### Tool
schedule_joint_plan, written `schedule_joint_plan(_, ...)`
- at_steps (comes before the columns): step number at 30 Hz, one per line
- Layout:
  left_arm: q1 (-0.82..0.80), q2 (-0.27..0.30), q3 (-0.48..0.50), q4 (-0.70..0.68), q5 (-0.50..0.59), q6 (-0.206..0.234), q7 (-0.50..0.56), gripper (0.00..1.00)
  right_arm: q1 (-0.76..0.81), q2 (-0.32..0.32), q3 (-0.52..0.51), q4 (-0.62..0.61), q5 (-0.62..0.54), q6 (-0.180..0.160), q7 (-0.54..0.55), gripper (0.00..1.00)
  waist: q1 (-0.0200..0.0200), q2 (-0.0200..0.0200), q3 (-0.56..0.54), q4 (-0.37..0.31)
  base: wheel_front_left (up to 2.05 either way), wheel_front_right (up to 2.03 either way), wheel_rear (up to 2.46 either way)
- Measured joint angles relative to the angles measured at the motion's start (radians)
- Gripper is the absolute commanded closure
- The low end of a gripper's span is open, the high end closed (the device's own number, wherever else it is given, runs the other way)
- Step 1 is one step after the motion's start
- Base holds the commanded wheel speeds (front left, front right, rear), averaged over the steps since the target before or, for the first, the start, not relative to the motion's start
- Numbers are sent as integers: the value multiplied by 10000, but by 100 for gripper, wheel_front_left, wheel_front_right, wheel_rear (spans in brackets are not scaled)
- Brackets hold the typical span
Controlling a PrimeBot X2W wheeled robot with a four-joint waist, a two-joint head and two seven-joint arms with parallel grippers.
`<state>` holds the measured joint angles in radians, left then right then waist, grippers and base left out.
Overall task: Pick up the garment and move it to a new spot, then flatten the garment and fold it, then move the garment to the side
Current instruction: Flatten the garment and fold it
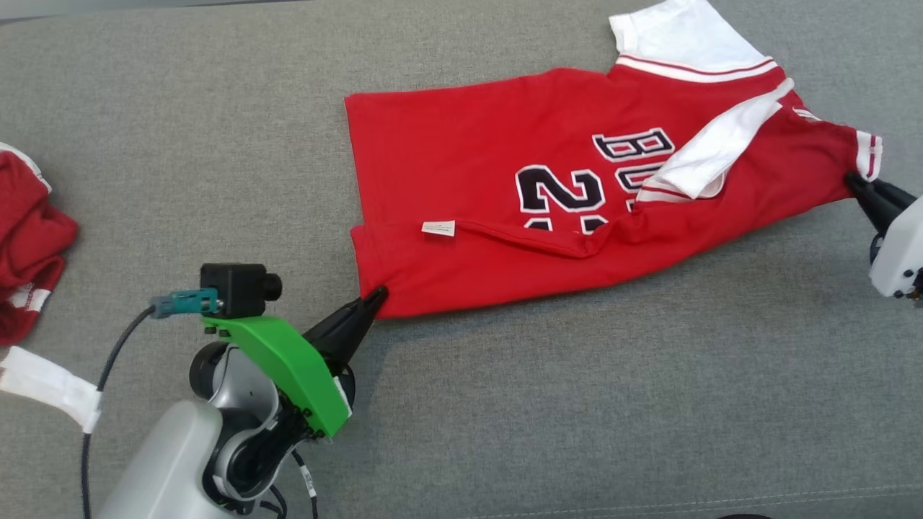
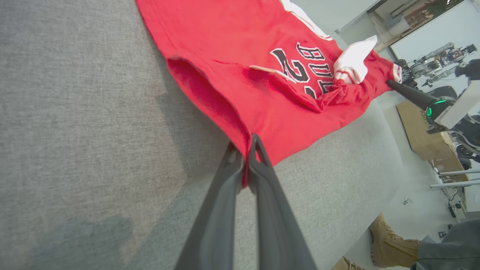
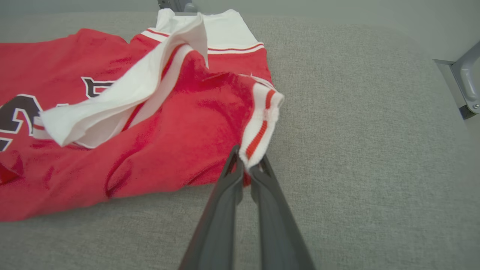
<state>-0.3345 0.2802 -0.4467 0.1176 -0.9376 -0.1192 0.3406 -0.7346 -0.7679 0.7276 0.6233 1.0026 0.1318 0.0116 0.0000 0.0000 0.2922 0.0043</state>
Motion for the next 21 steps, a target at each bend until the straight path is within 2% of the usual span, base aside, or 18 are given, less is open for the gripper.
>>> schedule_joint_plan(4, 491, 489, 364, -1578, -571, 414, 629, 100, -102, -848, 36, -790, 522, -2, 577, 100, 0, 0, -199, -17, 0, 0, 0)
schedule_joint_plan(8, 1104, 725, 468, -2518, -652, 828, 819, 100, 33, -1279, -98, -1229, 895, -2, 464, 100, 0, 0, -366, -45, 0, 0, 0)
schedule_joint_plan(11, 1661, 780, 416, -2694, -577, 1081, 738, 100, 700, -1363, -123, -1308, 1097, 0, 173, 100, 0, 0, -474, -76, 0, 0, 0)
schedule_joint_plan(17, 2631, 767, 144, -2499, -255, 1283, 337, 100, 2286, -1484, -161, -1388, 1325, 2, -970, 100, 0, 0, -590, -163, 0, 0, 0)
schedule_joint_plan(21, 3080, 786, -138, -2100, 198, 1333, 23, 100, 3274, -1323, -176, -1185, 1344, 2, -1914, 100, 0, 0, -557, -283, 0, 0, 0)
